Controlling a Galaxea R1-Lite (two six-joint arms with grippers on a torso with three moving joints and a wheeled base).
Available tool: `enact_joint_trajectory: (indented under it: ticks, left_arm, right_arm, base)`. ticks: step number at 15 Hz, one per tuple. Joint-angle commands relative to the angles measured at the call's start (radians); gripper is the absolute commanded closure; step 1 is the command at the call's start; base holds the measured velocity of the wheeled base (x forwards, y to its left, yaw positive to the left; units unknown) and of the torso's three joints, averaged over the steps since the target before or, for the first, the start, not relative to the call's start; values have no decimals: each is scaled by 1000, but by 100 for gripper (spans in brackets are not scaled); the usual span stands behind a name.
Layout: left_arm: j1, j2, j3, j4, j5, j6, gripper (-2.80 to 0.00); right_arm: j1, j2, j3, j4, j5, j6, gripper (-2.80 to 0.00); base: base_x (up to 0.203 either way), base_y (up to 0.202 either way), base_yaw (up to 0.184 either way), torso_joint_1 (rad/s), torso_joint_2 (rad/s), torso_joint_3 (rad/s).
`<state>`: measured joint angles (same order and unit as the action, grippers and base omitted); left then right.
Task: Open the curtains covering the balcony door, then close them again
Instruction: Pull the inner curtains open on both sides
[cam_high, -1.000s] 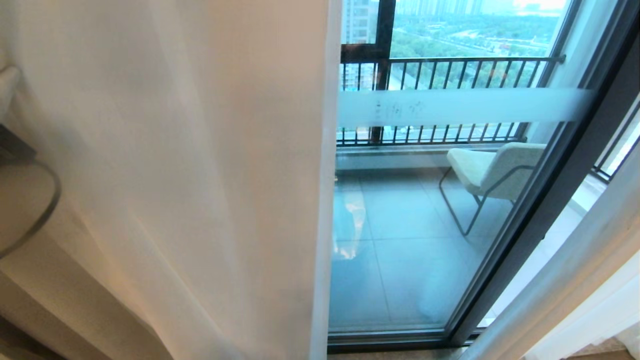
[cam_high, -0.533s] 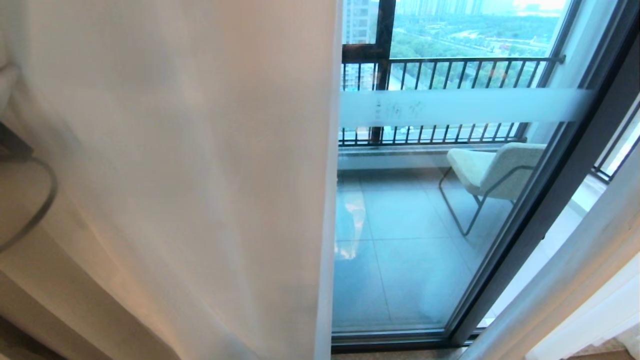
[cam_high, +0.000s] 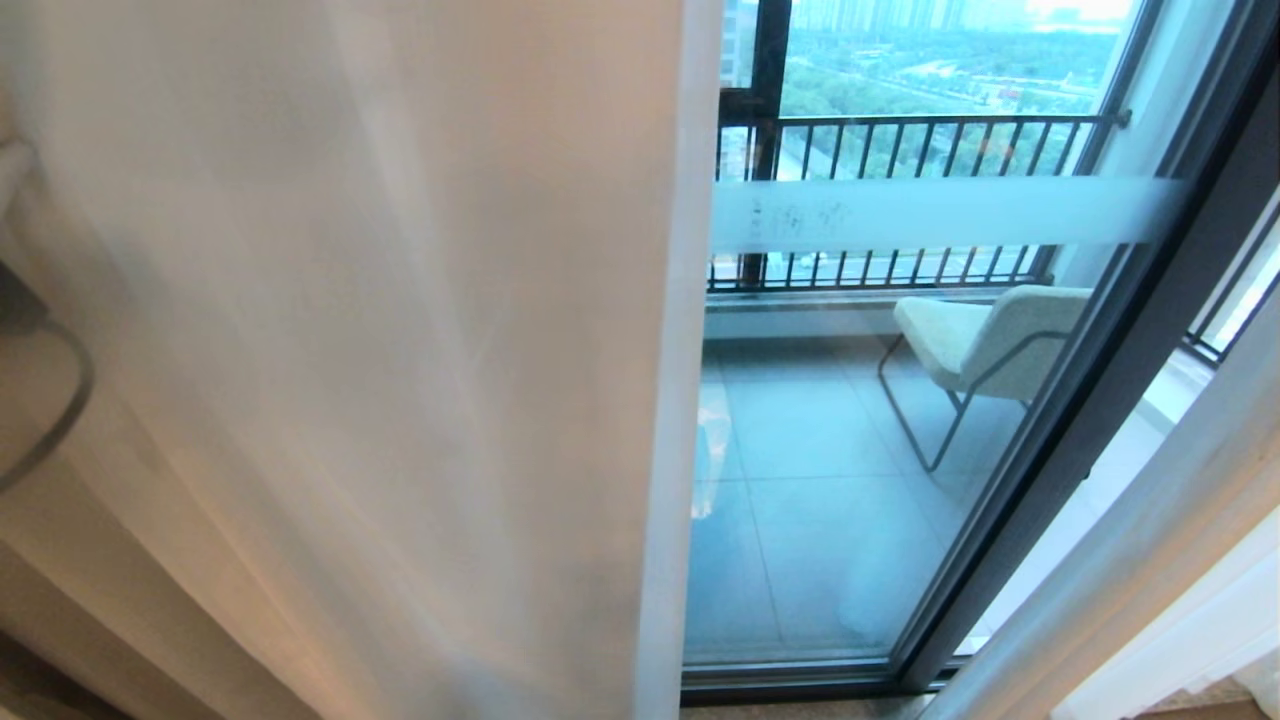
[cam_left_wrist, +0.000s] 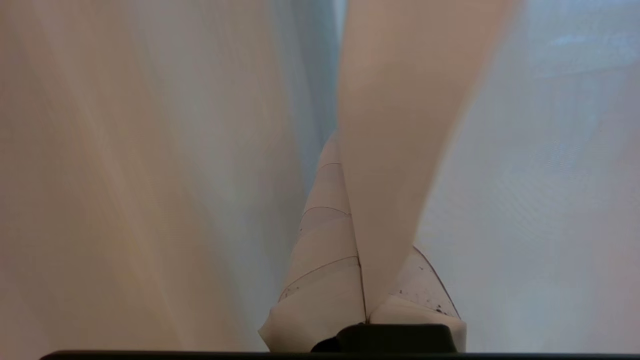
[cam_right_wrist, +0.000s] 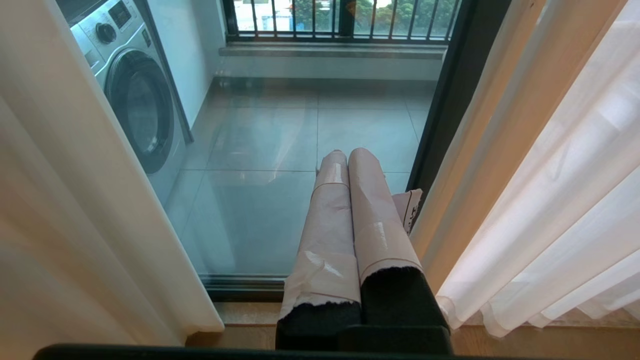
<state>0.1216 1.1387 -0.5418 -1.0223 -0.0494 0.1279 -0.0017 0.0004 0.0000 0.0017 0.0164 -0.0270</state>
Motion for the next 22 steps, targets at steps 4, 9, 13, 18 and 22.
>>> enact_joint_trajectory:
  ticks: [4,9,13,18,22]
  left_arm:
    - [74,14,-14,11,-3,-104,0]
    - [168,54,-94,11,-10,-215,0]
    - [201,117,-186,10,-10,-235,0]
    - [260,160,-257,16,-8,-260,0]
    - [389,162,-261,14,-10,-323,0]
  right_arm:
    - [0,0,0,0,0,-1,0]
    - [0,0,0,0,0,-1,0]
    - [0,0,0,0,0,-1,0]
    - [0,0,0,0,0,-1,0]
    - [0,0,0,0,0,-1,0]
  base:
    - [0,0,0,0,0,0]
    - [0,0,0,0,0,0]
    - [0,0,0,0,0,0]
    - [0,0,0,0,0,0]
    - [0,0,0,0,0,0]
